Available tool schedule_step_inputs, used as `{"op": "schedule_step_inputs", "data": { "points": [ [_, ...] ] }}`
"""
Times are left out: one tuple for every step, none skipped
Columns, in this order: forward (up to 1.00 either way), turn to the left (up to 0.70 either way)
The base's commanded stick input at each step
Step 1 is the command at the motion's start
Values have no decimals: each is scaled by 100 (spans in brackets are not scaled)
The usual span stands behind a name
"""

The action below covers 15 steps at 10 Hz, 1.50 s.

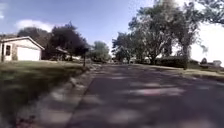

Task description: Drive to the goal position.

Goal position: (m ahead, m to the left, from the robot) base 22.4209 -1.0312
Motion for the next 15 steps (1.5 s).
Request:
{"op": "schedule_step_inputs", "data": {
  "points": [
    [100, 0],
    [100, 0],
    [100, 0],
    [100, 0],
    [100, 0],
    [100, 0],
    [100, 0],
    [100, 0],
    [100, 0],
    [100, 0],
    [100, 0],
    [100, 0],
    [100, 0],
    [100, 0],
    [100, 0]
  ]
}}
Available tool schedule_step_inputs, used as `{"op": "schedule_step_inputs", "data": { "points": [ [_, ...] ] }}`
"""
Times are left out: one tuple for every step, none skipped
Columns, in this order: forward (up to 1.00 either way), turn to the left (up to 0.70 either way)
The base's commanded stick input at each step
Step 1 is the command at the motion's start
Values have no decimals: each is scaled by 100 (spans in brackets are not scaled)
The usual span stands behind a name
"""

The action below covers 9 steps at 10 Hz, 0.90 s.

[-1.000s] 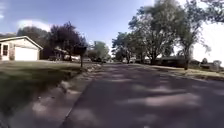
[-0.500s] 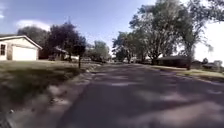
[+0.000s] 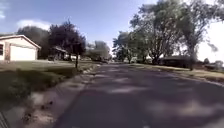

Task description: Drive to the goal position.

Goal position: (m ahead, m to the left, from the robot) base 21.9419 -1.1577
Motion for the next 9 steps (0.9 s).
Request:
{"op": "schedule_step_inputs", "data": {
  "points": [
    [100, 38],
    [100, 16],
    [100, 9],
    [100, 2],
    [100, 2],
    [100, 2],
    [100, 2],
    [100, 2],
    [100, 2]
  ]
}}
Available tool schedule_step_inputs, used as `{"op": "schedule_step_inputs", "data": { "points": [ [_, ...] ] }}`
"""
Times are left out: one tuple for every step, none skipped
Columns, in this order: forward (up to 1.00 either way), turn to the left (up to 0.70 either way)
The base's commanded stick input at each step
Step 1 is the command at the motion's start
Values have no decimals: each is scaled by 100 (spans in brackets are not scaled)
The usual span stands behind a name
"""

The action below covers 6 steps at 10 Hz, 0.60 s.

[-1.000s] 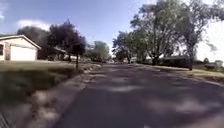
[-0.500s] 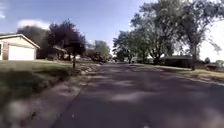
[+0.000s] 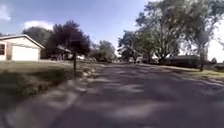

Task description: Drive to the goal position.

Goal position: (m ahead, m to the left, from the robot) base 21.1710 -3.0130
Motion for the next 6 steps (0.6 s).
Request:
{"op": "schedule_step_inputs", "data": {
  "points": [
    [100, 4],
    [100, 13],
    [100, 19],
    [100, 15],
    [100, 10],
    [100, 2]
  ]
}}
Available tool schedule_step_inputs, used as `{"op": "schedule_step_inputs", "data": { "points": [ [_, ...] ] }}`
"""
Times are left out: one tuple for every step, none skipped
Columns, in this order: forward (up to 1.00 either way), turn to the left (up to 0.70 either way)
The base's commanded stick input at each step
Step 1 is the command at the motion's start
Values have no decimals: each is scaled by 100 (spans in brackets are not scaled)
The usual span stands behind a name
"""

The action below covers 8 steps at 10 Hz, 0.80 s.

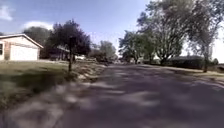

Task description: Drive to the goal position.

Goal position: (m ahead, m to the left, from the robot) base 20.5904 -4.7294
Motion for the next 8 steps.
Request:
{"op": "schedule_step_inputs", "data": {
  "points": [
    [100, 0],
    [100, 0],
    [100, 0],
    [100, 0],
    [100, 0],
    [100, 0],
    [100, 0],
    [100, 0]
  ]
}}
